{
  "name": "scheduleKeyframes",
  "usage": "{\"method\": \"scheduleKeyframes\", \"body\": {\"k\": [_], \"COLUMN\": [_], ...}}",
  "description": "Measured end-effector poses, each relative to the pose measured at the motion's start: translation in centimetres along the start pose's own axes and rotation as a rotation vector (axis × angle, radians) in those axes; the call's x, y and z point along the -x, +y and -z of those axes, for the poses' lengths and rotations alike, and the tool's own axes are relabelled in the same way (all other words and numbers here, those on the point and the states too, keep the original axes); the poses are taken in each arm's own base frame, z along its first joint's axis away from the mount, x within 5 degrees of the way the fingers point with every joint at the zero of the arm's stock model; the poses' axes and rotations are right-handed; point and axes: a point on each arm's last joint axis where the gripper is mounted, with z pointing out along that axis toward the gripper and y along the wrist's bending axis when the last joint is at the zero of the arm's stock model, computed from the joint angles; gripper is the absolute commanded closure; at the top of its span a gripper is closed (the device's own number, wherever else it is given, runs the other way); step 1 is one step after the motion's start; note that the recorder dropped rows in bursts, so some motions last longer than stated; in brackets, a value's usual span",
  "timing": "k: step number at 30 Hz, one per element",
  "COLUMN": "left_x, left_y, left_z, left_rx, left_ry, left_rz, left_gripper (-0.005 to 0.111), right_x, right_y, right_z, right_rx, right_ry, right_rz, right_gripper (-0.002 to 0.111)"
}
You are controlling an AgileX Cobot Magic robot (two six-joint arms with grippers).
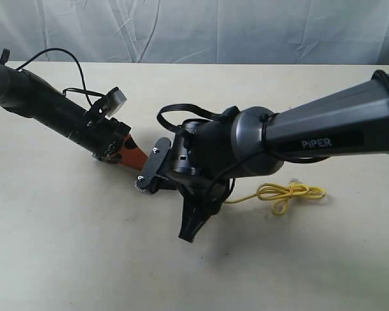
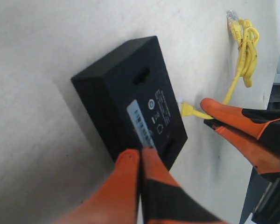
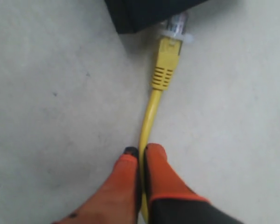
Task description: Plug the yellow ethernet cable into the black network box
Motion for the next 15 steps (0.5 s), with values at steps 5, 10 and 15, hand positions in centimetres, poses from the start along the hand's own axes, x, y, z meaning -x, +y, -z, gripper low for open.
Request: {"method": "scheduleKeyframes", "body": {"k": [5, 10, 15], "left_x": [-0.15, -0.25, -0.35], "left_y": [0.04, 0.09, 0.13], "left_z": [0.0, 0.0, 0.01], "left_rx": [0.005, 0.009, 0.013], "left_ry": [0.016, 0.028, 0.039], "left_rz": [-0.012, -0.022, -0.028], "left_gripper": [0.107, 0.107, 0.107], "right_x": [0.05, 0.09, 0.11], "right_y": [-0.08, -0.1, -0.11], "right_z": [0.0, 0.0, 0.0], "right_rx": [-0.009, -0.011, -0.012], "right_ry": [-0.006, -0.01, -0.012], "right_rz": [0.037, 0.053, 0.058], "right_gripper": [0.109, 0.109, 0.109]}}
